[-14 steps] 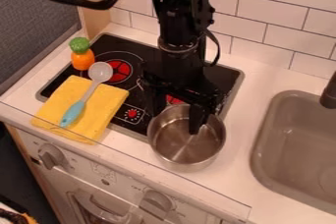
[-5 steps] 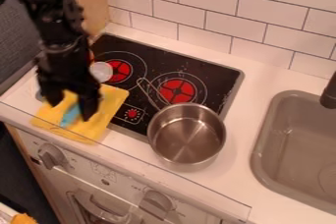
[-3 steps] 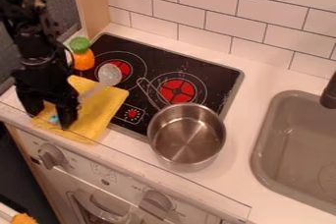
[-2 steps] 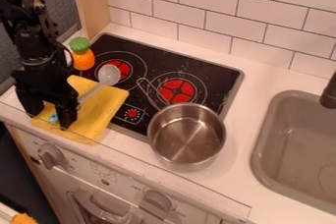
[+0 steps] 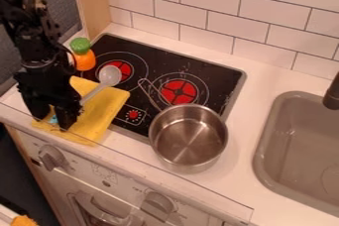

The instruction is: Pick up the spatula and put it on the right corner of the burner

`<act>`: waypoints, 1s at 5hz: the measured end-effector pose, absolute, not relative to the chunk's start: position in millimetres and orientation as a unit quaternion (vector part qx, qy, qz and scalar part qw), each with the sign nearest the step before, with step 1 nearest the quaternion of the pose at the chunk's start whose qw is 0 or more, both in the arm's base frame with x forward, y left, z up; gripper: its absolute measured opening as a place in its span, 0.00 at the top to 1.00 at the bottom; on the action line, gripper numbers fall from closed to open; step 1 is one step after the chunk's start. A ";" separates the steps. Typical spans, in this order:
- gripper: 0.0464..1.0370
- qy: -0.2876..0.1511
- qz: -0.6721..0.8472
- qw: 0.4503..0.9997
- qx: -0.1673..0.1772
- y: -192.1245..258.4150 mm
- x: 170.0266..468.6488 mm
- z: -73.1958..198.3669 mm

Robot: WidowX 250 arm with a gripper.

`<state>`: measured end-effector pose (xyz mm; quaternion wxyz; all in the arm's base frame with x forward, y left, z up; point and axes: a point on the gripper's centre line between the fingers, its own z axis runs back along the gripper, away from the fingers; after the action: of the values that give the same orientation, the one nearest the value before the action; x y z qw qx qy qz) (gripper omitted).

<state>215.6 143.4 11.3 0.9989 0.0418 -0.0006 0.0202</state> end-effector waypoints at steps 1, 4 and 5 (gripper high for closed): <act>0.67 -0.007 0.015 0.999 0.045 141.4 216.8 15.3; 0.73 -0.021 0.027 0.998 0.047 121.7 221.4 57.9; 0.73 -0.022 0.026 0.999 0.042 95.5 239.5 73.2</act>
<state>239.5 95.5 73.2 0.9985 0.0418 -0.0219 0.0264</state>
